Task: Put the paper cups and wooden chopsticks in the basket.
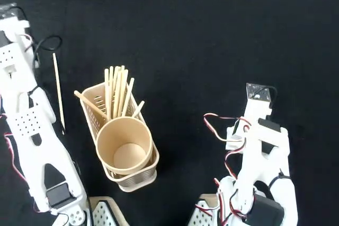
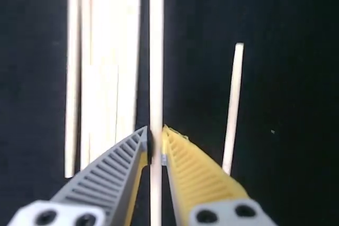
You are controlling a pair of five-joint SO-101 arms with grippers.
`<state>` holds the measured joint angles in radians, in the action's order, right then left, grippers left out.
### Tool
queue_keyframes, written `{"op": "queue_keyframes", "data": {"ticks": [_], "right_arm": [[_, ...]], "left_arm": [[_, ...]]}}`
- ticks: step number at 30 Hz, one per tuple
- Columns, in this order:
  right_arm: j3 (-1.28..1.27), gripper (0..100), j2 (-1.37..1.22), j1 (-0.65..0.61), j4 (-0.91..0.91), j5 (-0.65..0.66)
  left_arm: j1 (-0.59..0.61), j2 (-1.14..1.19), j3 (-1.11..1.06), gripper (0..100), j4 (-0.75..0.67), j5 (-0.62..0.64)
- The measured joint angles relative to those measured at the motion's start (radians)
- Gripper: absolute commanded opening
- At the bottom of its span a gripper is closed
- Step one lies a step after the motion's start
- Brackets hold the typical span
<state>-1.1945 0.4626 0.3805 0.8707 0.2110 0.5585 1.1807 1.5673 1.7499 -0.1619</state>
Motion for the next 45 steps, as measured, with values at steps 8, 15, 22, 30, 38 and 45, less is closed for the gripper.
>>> {"op": "queue_keyframes", "data": {"ticks": [8, 15, 22, 30, 38, 45], "right_arm": [[0.0, 38.2, 0.0, 0.0, 0.0, 0.0], [0.0, 38.2, 0.0, 0.0, 0.0, 0.0], [0.0, 38.2, 0.0, 0.0, 0.0, 0.0], [0.0, 38.2, 0.0, 0.0, 0.0, 0.0], [0.0, 38.2, 0.0, 0.0, 0.0, 0.0], [0.0, 38.2, 0.0, 0.0, 0.0, 0.0]], "left_arm": [[0.04, -0.203, -0.186, 3, 0.009, 0.029], [0.021, -0.661, -0.743, 3, 0.008, -0.043], [0.012, -1.162, -1.218, 3, -0.158, -0.061], [-0.087, -1.804, -1.835, 3, -0.491, -0.066], [-0.213, -2.467, -2.193, 3, -0.799, -0.068], [-0.545, -2.773, -2.219, 3, -0.853, 0.052]]}}
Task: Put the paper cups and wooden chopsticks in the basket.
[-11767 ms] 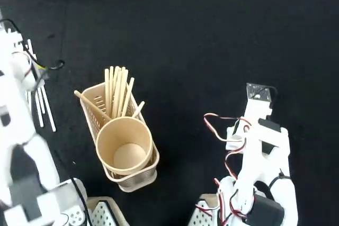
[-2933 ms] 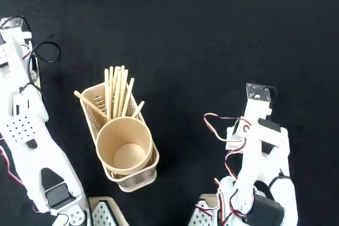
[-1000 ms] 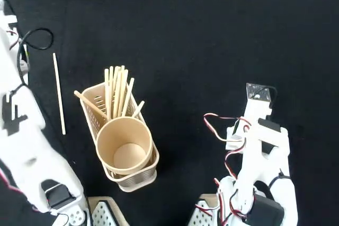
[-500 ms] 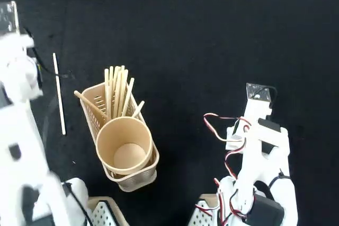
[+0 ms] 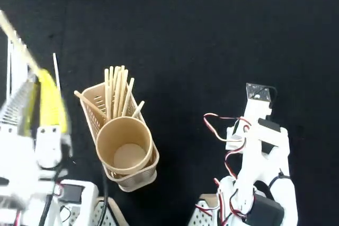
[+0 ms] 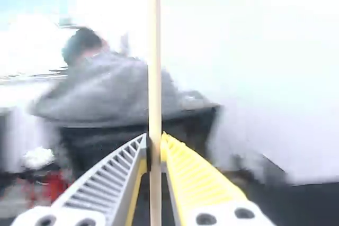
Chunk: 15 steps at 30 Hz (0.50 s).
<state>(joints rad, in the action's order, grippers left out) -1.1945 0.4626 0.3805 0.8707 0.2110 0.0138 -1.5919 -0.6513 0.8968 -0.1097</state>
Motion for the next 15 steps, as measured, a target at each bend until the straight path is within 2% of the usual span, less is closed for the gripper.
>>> {"op": "queue_keyframes", "data": {"ticks": [5, 10, 15], "right_arm": [[0.0, 38.2, 0.0, 0.0, 0.0, 0.0], [0.0, 38.2, 0.0, 0.0, 0.0, 0.0], [0.0, 38.2, 0.0, 0.0, 0.0, 0.0]], "left_arm": [[-0.172, 0.017, -0.048, 3, 0.107, 0.0], [-0.193, 0.048, -0.126, 3, 0.126, 0.0], [-0.195, 0.049, -0.206, 3, 0.06, -0.002]]}}
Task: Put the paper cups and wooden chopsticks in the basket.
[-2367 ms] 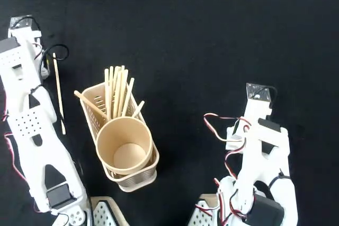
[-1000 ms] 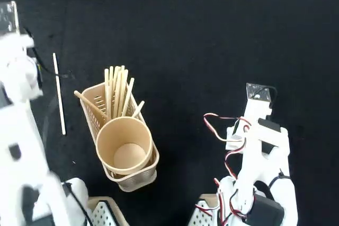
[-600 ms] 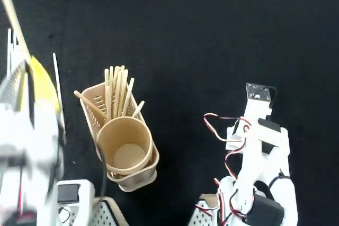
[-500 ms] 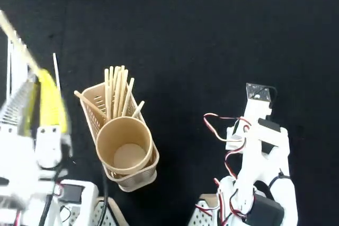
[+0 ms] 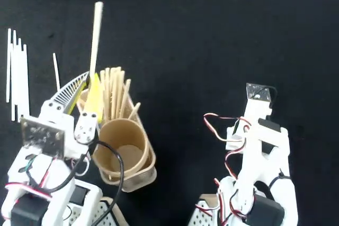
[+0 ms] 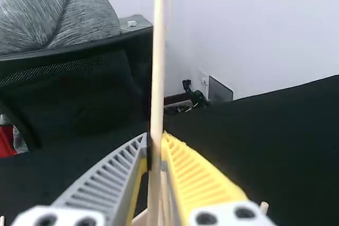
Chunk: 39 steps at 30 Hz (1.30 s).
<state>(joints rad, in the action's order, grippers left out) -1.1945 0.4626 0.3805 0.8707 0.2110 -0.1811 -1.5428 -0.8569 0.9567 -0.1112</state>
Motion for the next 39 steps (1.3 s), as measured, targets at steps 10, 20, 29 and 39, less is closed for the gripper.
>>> {"op": "queue_keyframes", "data": {"ticks": [10, 20, 29, 39], "right_arm": [[0.0, 38.2, 0.0, 0.0, 0.0, 0.0], [0.0, 38.2, 0.0, 0.0, 0.0, 0.0], [0.0, 38.2, 0.0, 0.0, 0.0, 0.0], [0.0, 38.2, 0.0, 0.0, 0.0, 0.0]], "left_arm": [[0.0, 0.002, -0.035, 14, 0.006, 0.132], [0.121, 0.002, 0.077, 15, 0.08, 0.187], [0.657, 0.135, 0.235, 19, 0.141, 0.123], [0.862, 0.899, 0.259, 19, -0.06, -0.066]]}}
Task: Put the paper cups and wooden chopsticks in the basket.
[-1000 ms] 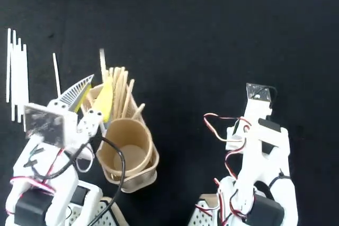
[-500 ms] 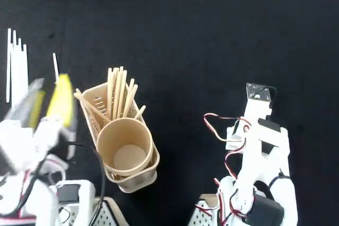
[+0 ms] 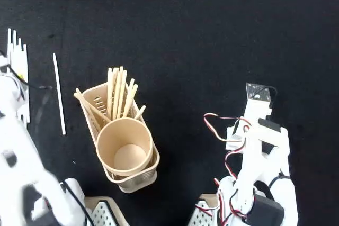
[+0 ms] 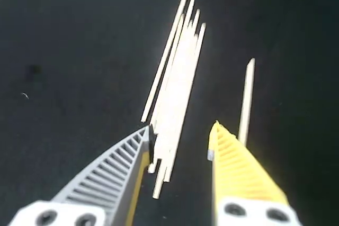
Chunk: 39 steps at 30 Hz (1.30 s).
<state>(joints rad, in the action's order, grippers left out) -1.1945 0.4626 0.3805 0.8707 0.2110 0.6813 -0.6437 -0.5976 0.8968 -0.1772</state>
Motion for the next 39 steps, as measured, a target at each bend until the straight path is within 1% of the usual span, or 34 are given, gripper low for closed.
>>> {"op": "queue_keyframes", "data": {"ticks": [3, 6, 12, 18, 20, 23, 24, 26, 33, 36, 39], "right_arm": [[0.0, 38.2, 0.0, 0.0, 0.0, 0.0], [0.0, 38.2, 0.0, 0.0, 0.0, 0.0], [0.0, 38.2, 0.0, 0.0, 0.0, 0.0], [0.0, 38.2, 0.0, 0.0, 0.0, 0.0], [0.0, 38.2, 0.0, 0.0, 0.0, 0.0], [0.0, 38.2, 0.0, 0.0, 0.0, 0.0], [0.0, 38.2, 0.0, 0.0, 0.0, 0.0], [0.0, 38.2, 0.0, 0.0, 0.0, 0.0], [0.0, 38.2, 0.0, 0.0, 0.0, 0.0], [0.0, 38.2, 0.0, 0.0, 0.0, 0.0], [0.0, 38.2, 0.0, 0.0, 0.0, 0.0]], "left_arm": [[0.009, 0.284, 0.137, 19, 0.012, -0.063], [0.011, 0.555, 0.313, 19, 0.094, -0.121], [0.011, 1.02, 0.733, 19, 0.299, -0.147], [0.011, 1.402, 1.14, 19, 0.399, -0.149], [0.011, 1.494, 1.281, 16, 0.45, -0.149], [0.009, 1.619, 1.475, 4, 0.532, -0.149], [0.009, 1.659, 1.533, 2, 0.563, -0.149], [0.003, 1.726, 1.645, 4, 0.618, -0.147], [-0.025, 1.936, 2.048, 3, 0.804, -0.147], [-0.031, 1.995, 2.176, 3, 0.85, -0.146], [-0.032, 2.016, 2.222, 3, 0.859, -0.146]]}}
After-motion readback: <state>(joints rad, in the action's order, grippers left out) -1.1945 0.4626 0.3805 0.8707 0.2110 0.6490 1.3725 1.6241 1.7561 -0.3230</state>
